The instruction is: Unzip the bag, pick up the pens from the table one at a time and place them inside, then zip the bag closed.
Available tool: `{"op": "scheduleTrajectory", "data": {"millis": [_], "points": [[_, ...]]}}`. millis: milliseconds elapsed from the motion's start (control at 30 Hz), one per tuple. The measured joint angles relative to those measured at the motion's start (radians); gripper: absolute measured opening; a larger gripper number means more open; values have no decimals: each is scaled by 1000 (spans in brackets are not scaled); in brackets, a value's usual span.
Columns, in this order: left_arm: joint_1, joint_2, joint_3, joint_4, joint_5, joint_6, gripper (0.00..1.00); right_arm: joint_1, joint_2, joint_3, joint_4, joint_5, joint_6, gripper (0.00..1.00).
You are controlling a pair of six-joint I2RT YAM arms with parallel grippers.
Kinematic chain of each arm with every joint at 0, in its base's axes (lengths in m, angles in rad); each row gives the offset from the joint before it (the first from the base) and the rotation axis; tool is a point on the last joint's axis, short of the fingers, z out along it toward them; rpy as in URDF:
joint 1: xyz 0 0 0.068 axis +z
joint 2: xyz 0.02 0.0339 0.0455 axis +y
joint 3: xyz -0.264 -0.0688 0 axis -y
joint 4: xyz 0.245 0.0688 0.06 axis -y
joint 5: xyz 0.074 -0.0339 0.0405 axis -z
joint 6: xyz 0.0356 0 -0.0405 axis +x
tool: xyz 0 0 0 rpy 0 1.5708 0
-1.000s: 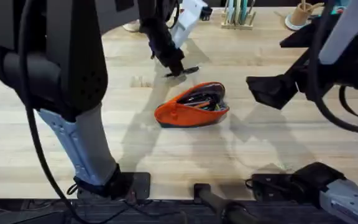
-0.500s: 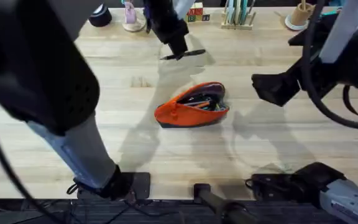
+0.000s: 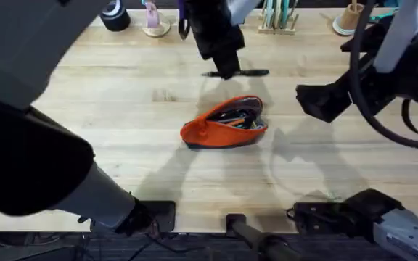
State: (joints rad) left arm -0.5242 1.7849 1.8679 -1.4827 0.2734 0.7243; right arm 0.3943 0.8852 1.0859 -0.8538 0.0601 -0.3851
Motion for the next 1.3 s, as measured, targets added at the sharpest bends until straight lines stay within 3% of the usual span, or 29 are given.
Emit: {"op": "scheduleTrajectory", "data": {"millis": [133,400,667,867,1300], "points": [[-29,0,0,-24,11,3,42,0,0,0,0,0,0,998],[-28,0,0,-32,69,3,42,0,-17,0,-87,-2,0,998],[-44,0,-16,-22,104,18,42,0,-191,0,-163,-62,0,998],[-57,0,-120,81,175,28,42,0,-276,0,-217,-70,14,998],[-63,0,-378,245,241,-22,42,0,-277,0,-230,-76,27,997]]}}
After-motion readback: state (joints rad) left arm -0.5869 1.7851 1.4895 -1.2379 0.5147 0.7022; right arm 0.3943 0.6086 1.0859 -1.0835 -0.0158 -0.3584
